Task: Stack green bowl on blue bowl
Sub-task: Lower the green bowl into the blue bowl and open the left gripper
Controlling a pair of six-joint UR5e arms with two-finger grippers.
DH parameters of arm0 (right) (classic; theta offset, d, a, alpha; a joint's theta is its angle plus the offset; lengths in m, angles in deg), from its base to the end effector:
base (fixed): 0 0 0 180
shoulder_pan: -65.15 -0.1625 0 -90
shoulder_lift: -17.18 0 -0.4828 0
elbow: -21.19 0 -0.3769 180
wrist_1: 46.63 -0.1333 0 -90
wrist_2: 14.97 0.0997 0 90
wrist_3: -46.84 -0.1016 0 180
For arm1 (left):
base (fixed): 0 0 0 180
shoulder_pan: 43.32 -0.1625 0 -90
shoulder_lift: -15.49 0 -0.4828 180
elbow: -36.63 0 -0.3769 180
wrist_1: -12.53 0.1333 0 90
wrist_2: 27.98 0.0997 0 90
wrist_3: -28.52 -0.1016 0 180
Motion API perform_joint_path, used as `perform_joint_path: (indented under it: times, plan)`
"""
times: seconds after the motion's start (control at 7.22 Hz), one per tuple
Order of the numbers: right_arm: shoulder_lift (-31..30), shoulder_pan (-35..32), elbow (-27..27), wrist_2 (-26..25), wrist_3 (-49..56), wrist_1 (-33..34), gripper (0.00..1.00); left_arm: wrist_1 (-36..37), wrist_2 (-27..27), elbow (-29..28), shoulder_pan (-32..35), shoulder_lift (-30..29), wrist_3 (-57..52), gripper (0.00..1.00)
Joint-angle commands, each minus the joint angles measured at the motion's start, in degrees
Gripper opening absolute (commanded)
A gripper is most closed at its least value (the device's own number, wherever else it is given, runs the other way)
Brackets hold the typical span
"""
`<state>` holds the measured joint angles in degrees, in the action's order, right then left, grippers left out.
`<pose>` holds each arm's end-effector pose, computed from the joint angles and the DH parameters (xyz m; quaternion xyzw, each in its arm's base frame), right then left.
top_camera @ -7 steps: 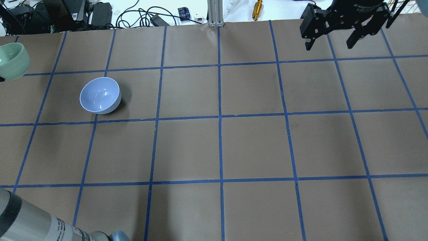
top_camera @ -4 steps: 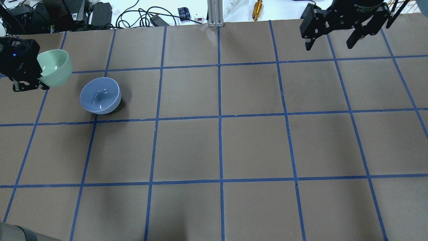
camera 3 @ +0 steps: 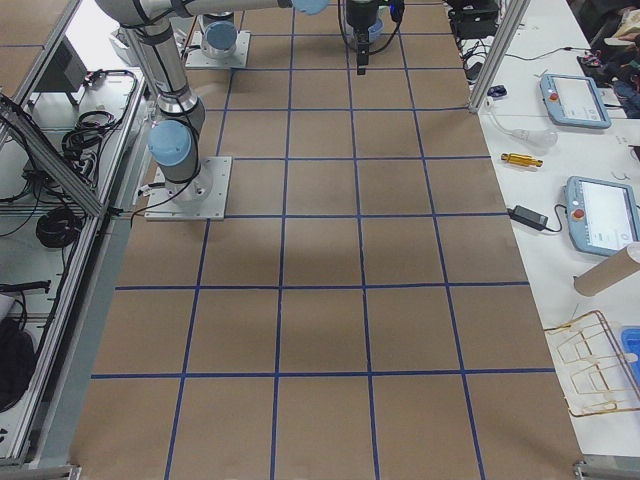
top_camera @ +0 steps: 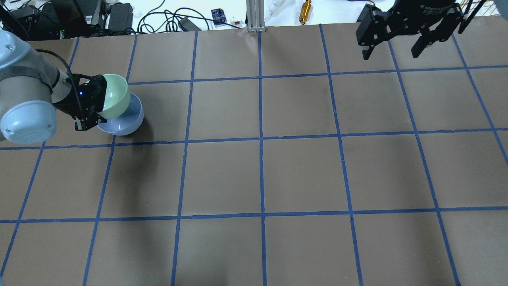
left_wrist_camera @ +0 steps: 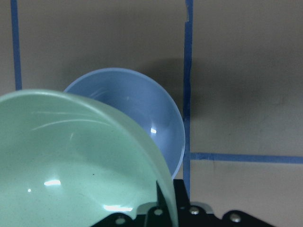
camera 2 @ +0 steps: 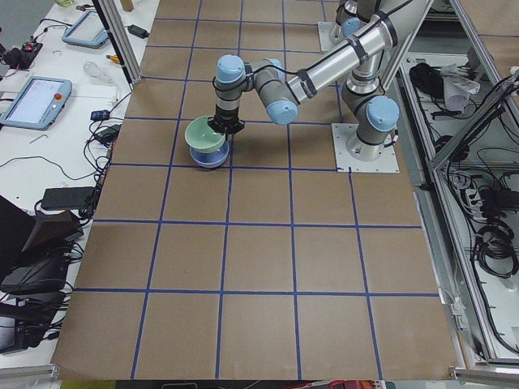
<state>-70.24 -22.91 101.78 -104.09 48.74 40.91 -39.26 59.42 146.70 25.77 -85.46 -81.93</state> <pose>0.1178 -0.5074 0.5959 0.0001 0.9992 -0.0384 0.0064 0.0590 -0.5409 0.3541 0.7037 0.7074 -0.0465 0.0478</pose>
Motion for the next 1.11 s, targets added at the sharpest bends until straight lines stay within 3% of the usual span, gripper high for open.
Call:
perform_joint_path:
  times: [0.0,0.14,0.28,0.55,0.69,0.97]
  plan:
    - [0.06,0.00,0.00,0.00,0.03,0.00,1.00,2.57,-0.04,1.72,0.26,-1.08,0.23,0.00]
    - [0.06,0.00,0.00,0.00,0.03,0.00,1.00,3.35,-0.21,1.72,0.00,-2.13,0.32,0.57]
    - [0.06,0.00,0.00,0.00,0.12,0.00,1.00,3.36,-0.39,1.29,-0.44,-2.49,1.19,1.00]
    - [0.06,0.00,0.00,0.00,0.03,0.00,1.00,2.58,-0.04,-0.64,-0.01,-0.74,4.77,1.00]
    - [-0.03,0.00,0.00,-0.09,0.12,0.00,1.00,-2.22,-0.21,-3.35,0.78,1.44,9.50,1.00]
    - [0.06,0.00,0.00,-0.09,0.12,0.00,1.00,-22.56,-2.49,-12.65,1.05,6.36,19.95,1.00]
